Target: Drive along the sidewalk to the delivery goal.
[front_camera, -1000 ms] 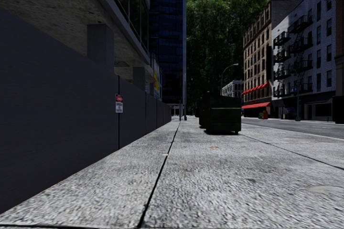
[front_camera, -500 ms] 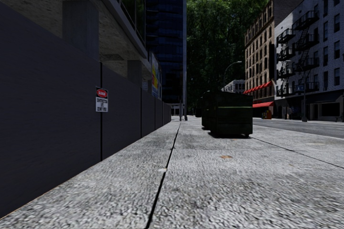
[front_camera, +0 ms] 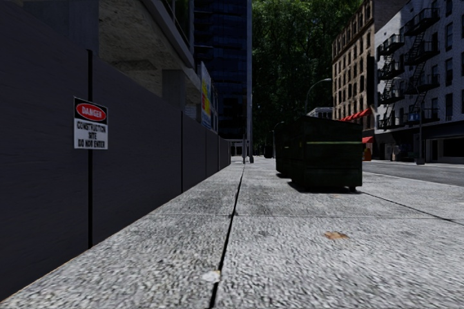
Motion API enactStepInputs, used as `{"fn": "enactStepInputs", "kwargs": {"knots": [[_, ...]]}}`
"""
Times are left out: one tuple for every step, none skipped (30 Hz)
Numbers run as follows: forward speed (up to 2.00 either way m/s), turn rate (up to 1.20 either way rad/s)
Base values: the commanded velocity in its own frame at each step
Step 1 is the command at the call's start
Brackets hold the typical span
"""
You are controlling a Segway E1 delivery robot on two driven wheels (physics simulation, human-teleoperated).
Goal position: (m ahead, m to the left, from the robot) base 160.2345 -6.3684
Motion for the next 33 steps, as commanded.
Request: {"fn": "enactStepInputs", "kwargs": {"knots": [[2.00, 0.00], [2.00, 0.00], [2.00, 0.00], [2.00, 0.00], [2.00, 0.00], [2.00, 0.00], [2.00, 0.00], [2.00, 0.00], [2.00, 0.00], [2.00, 0.00], [2.00, 0.00], [2.00, 0.00], [2.00, 0.00], [2.00, 0.00], [2.00, 0.00], [2.00, 0.00], [2.00, 0.00], [2.00, 0.00], [2.00, 0.00], [2.00, 0.00], [2.00, 0.00], [2.00, 0.00], [2.00, 0.00], [2.00, 0.00], [2.00, 0.00], [2.00, 0.00], [2.00, 0.00], [2.00, 0.00], [2.00, 0.00], [2.00, 0.00], [2.00, 0.00], [2.00, 0.00], [2.00, 0.00]]}}
